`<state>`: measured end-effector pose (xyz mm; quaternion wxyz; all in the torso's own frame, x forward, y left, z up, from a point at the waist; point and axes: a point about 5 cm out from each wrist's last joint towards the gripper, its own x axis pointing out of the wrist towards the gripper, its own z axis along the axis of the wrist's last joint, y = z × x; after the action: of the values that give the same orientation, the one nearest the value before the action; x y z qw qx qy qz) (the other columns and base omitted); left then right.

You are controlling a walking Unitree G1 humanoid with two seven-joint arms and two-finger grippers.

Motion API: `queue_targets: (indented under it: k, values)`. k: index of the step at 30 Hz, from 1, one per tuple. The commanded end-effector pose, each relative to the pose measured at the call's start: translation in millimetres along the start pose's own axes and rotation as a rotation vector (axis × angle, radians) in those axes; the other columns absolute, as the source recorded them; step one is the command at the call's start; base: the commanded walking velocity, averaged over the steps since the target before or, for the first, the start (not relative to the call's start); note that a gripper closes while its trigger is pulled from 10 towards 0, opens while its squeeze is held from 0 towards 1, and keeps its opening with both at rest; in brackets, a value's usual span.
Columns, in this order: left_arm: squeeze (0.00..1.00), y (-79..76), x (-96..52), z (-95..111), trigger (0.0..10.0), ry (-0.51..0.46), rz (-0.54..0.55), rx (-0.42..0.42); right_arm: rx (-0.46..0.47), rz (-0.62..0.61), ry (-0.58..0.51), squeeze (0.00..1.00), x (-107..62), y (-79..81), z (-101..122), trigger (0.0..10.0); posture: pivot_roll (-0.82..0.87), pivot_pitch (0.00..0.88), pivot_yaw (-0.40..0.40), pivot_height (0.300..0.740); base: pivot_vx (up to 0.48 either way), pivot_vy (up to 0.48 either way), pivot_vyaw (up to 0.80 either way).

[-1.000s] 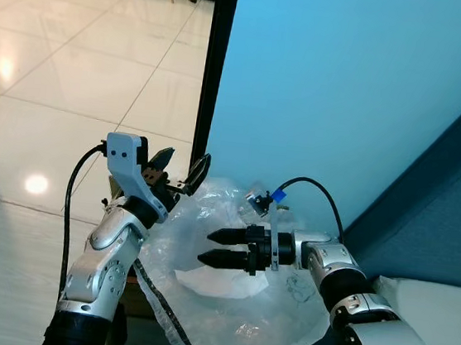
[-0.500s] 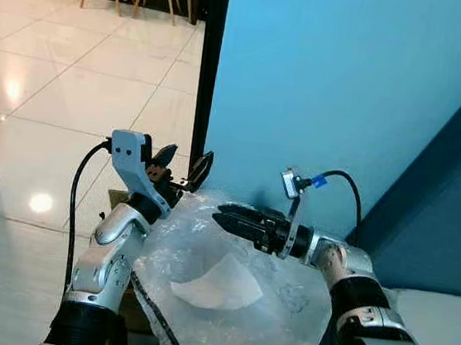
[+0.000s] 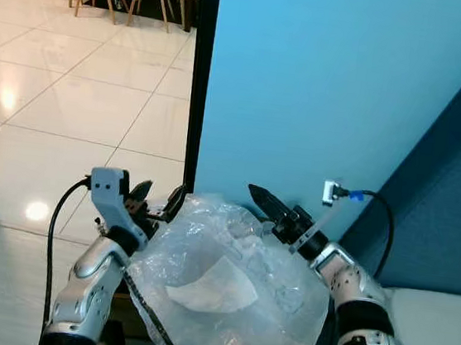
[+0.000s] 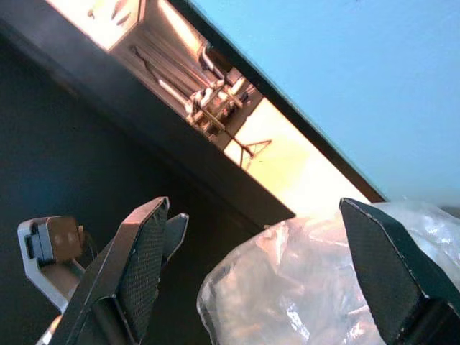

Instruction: Clean up the room

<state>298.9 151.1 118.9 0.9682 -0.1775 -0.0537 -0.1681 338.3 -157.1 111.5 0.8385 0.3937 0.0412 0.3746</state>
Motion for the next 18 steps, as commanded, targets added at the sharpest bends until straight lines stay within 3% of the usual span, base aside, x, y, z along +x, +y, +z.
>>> queue_targets:
  k: [1,6,18]
  values:
    - [0.0,0.6,-1.0,-0.6,10.0,0.005,-0.006,0.021,0.015,-0.015,-0.054,0.0,-3.2,-0.8,4.6,10.0,0.0,0.0,-0.08,0.536,0.0,0.0,0.0]
    - [0.0,-0.5,6.7,4.9,10.0,-0.014,-0.022,0.034,0.012,-0.086,-0.078,0.0,-8.2,-6.9,-5.0,10.0,0.0,0.0,-0.062,0.556,0.0,0.0,0.0]
    - [0.0,-6.7,20.9,6.4,10.0,-0.017,-0.039,0.04,0.004,-0.067,-0.063,0.0,-7.6,-2.8,-20.4,10.0,-0.01,0.0,-0.027,0.61,0.0,0.0,0.0]
